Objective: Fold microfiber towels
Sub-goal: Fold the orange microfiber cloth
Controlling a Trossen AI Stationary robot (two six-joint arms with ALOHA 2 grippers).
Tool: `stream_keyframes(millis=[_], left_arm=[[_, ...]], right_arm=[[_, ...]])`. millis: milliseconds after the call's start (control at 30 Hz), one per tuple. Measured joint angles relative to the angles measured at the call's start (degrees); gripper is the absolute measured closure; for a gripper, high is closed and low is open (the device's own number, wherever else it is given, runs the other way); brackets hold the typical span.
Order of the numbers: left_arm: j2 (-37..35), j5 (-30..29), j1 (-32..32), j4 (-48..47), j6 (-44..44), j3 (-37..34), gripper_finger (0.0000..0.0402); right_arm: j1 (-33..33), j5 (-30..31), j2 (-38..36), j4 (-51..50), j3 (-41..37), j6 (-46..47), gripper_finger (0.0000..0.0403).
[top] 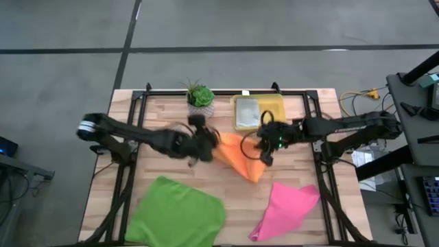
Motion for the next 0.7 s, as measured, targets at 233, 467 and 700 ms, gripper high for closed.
stream_keyframes(millis=[233,467,700], left_arm=[[-15.7,0.4,12.9,14.3,12.6,-6.7,0.0401],[-24.5,5.7,19.1,22.6,14.0,-7.3,0.0401],[-28.1,6.0,8.7,21.0,4.3,-17.5,0.0402]], right_arm=[[-7.2,24.2,1.8,-11.3,21.8,-15.8,0.0394],[-6.9,29.5,3.6,-11.2,33.1,-24.3,0.0394],[7.4,32.6,6.7,-16.6,24.8,-10.4,0.0394]])
